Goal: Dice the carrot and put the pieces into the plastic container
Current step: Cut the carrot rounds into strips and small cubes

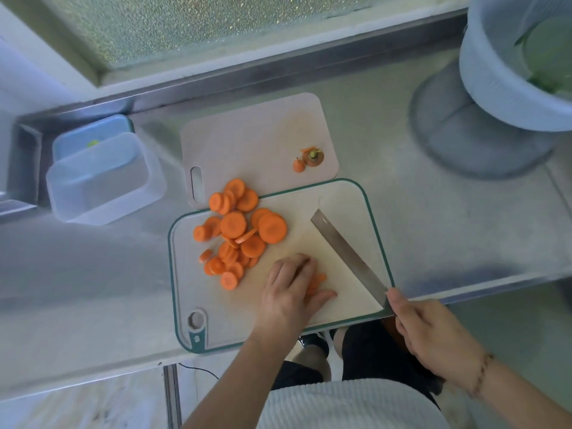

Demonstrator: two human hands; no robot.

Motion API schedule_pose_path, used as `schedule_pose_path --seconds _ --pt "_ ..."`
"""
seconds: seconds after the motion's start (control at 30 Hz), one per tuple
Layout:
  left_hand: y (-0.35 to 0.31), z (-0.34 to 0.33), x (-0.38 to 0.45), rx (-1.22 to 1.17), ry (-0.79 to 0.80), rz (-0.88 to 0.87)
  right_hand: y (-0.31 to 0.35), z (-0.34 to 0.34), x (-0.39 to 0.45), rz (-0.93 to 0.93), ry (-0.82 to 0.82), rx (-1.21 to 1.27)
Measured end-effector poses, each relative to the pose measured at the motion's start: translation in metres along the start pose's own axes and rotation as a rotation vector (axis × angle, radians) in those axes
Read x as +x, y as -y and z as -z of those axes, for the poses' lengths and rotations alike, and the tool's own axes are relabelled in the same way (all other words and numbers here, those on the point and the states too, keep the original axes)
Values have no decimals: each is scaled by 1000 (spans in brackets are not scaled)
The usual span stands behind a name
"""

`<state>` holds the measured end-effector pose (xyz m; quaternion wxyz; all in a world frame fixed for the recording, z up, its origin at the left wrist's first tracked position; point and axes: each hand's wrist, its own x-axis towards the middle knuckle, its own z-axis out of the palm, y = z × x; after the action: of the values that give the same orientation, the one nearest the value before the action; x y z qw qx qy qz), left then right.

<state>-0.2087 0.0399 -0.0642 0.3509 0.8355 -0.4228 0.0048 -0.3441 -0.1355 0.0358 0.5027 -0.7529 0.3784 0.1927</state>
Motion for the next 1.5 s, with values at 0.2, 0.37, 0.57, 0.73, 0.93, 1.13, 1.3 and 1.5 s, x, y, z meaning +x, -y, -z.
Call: schedule_pose_path --seconds 0.2,0.37,0.57,0.73,0.93,1.13,1.3,1.5 --pt "24 34 -22 42 200 -125 -5 -9 -3 51 -3 -96" --pt "30 29 -8 16 157 -241 -1 -18 -10 91 -57 -109" --pt "4 7 -11 -32 48 -92 9 -34 -12 121 16 -125" --pt "-9 -4 -16 -26 -31 52 18 -24 -1 124 67 -114" --pt "-4 8 -11 -29 83 0 15 -9 10 127 87 -179" --pt "18 38 -14 1 270 -137 3 -2 9 111 57 -155" --pt "38 43 -3 -45 288 -283 6 -7 -1 112 30 -136" --pt "40 32 10 -146 285 -274 9 -20 -6 155 52 -141"
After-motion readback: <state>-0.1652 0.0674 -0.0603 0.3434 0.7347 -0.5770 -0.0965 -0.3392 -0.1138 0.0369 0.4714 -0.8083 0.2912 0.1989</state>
